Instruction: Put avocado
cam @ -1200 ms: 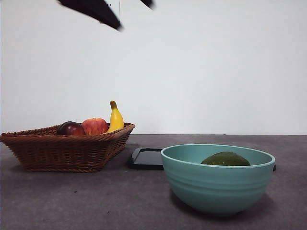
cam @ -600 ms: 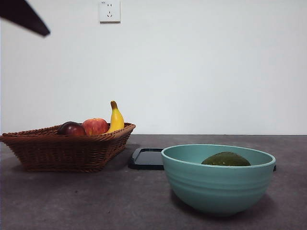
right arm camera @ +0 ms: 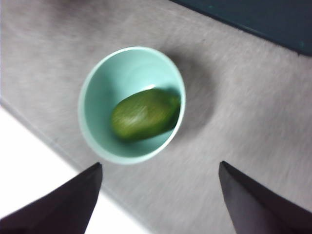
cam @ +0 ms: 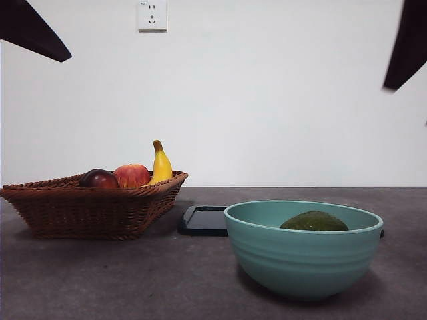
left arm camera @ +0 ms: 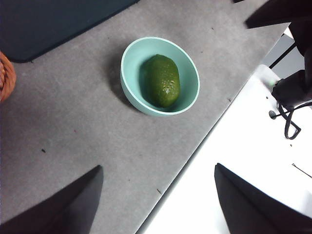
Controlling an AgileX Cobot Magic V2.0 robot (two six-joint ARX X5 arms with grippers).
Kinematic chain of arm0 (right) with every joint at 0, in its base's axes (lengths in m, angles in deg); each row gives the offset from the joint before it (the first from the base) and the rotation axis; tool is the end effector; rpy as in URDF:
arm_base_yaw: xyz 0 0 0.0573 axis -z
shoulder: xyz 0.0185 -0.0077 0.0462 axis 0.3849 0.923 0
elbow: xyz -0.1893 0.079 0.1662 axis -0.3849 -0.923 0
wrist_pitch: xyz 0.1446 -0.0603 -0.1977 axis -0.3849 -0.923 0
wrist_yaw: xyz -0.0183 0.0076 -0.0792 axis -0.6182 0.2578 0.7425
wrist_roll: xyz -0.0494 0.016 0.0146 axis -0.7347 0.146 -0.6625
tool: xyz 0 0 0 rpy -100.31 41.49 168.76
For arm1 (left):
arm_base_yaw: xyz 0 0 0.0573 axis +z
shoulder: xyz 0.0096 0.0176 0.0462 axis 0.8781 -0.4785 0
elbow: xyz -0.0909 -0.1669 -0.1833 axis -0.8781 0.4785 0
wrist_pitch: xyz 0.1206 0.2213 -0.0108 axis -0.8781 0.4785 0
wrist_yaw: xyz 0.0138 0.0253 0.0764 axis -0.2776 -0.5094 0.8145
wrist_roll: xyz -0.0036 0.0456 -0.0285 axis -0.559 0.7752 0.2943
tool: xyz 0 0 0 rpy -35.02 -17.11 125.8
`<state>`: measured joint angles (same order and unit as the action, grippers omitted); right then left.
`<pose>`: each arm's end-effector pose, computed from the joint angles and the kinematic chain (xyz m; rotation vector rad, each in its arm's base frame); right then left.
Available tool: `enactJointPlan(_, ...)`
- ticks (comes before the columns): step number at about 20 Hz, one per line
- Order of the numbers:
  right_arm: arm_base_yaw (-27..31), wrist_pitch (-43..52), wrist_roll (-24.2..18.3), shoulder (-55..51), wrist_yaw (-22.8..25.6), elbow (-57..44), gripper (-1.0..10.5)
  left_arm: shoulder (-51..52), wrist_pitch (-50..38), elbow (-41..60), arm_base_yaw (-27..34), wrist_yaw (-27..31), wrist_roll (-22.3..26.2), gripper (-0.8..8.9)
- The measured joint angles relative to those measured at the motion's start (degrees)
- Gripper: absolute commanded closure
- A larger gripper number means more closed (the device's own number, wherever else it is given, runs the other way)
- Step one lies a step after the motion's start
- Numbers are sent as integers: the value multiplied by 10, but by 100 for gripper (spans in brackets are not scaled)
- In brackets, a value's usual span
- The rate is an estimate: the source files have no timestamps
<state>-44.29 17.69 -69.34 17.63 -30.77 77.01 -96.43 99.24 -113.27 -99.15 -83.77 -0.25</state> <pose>0.1547 0.0733 0.2756 0.0468 1.1031 0.6654 0.1255 -0.1122 0.3068 0.0457 0.8850 -0.9896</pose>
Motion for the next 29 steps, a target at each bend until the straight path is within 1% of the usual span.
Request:
enactJointPlan(2,-17,42,0,46,3,0,613,0,-3,0,0,0,0,443)
enactJointPlan(5,-41,89,0,113,31,0,633,0,-4,0,0,0,0,443)
enactJointPlan(8,-60,135,-4,176,59,0,676,0,-4,0,0,0,0,443)
enactJointPlan(11,-71,177,-9,228,61,0,688,0,-4,0,0,0,0,443)
enactJointPlan(14,-74,203,-10,262,72,0,766,0,-4,0,0,0,0,443)
enactJointPlan(17,-75,219,-13,283,75,0,837,0,-4,0,0,0,0,443)
enactJointPlan(20,-76,222,-18,286,73,0,937,0,-4,0,0,0,0,443)
enactJointPlan(23,-77,222,-26,286,73,0,937,0,-4,0,0,0,2,443)
enactJointPlan(26,-79,223,-25,285,72,2,937,0,-4,0,0,0,2,443)
enactJointPlan(29,-79,219,-18,272,76,29,937,0,-4,0,0,0,2,443)
